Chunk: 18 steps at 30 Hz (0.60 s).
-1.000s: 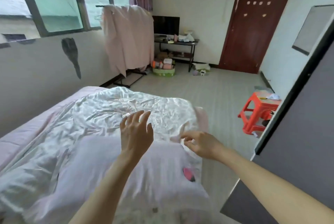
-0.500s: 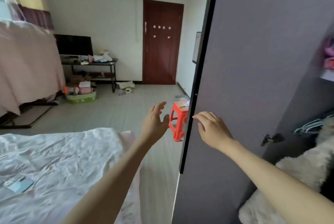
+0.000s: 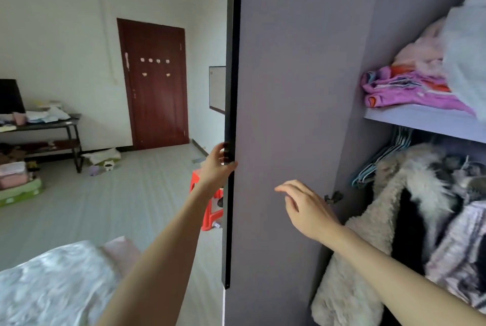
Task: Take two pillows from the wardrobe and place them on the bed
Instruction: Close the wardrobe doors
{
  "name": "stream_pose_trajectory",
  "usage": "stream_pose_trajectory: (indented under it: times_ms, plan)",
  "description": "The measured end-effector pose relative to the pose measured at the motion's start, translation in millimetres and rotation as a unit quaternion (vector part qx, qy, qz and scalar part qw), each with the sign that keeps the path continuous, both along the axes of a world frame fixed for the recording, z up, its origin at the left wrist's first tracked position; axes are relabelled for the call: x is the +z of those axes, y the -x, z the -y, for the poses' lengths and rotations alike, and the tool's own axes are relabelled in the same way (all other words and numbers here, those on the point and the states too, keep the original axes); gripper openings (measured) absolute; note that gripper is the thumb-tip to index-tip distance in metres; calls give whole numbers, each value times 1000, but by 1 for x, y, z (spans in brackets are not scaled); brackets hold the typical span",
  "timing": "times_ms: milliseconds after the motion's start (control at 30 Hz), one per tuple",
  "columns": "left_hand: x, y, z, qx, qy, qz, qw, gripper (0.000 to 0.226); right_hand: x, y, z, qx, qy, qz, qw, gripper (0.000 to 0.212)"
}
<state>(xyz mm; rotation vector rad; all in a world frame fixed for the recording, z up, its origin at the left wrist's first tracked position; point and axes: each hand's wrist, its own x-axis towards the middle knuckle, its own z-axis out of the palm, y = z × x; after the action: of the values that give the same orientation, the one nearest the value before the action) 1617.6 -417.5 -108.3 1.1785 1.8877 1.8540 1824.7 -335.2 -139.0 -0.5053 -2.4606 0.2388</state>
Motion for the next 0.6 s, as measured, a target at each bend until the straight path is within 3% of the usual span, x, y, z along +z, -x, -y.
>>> stream_pose_trajectory:
  times_ms: [200,367,600]
  plan:
    - [-2,-20,14,11,11,-77,997,45,0,-16,19,-9,23,-15,1000,29]
    - [-10,-79,28,-9,-27,-95,995,41,8,-43,37,-16,60,-90,994,34]
    - [-24,-193,22,-146,-60,-183,970,47,34,-125,41,-12,70,-206,976,44]
